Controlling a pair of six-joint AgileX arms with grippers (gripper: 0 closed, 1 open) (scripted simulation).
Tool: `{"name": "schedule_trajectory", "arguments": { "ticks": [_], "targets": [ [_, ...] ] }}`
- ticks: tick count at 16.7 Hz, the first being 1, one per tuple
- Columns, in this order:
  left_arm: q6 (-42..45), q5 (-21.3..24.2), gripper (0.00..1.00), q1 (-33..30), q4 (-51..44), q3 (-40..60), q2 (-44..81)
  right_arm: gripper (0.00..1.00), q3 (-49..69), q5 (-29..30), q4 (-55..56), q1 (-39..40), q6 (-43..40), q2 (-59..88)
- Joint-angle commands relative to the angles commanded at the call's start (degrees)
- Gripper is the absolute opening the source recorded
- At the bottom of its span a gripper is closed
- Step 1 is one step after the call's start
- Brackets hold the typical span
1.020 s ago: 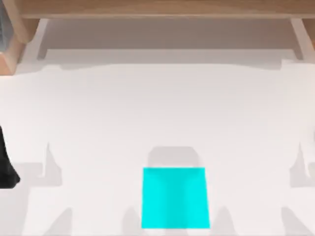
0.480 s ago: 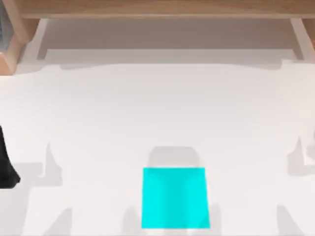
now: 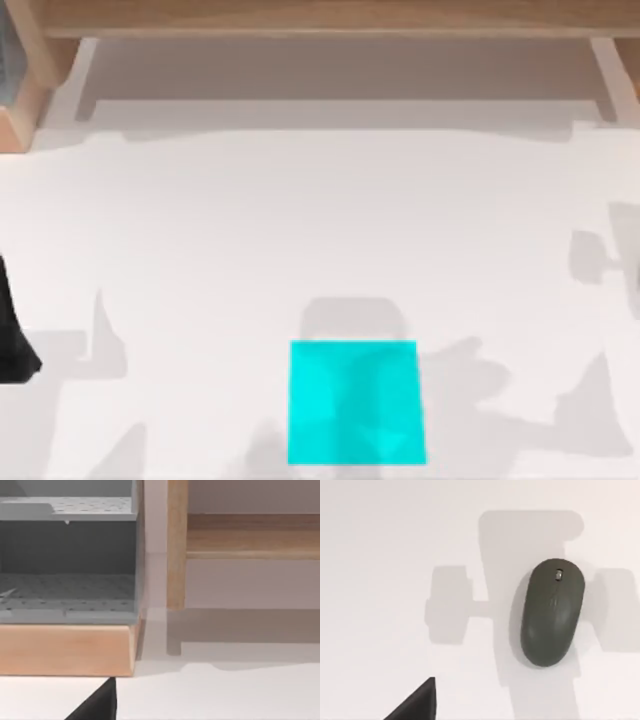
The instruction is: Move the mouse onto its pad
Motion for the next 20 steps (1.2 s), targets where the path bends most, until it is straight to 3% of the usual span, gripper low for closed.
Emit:
{"name": "schedule_trajectory", "arguments": {
  "ticks": [10,20],
  "targets": [
    [0.0,0.0,1.00,0.0,0.0,0.0,0.0,1.00,34.9,0.0,-25.4,-1.7,8.3,43.7],
    [0.0,0.0,1.00,0.0,0.0,0.0,0.0,1.00,39.9,0.0,-28.4,-1.7,9.5,49.6]
  ]
}}
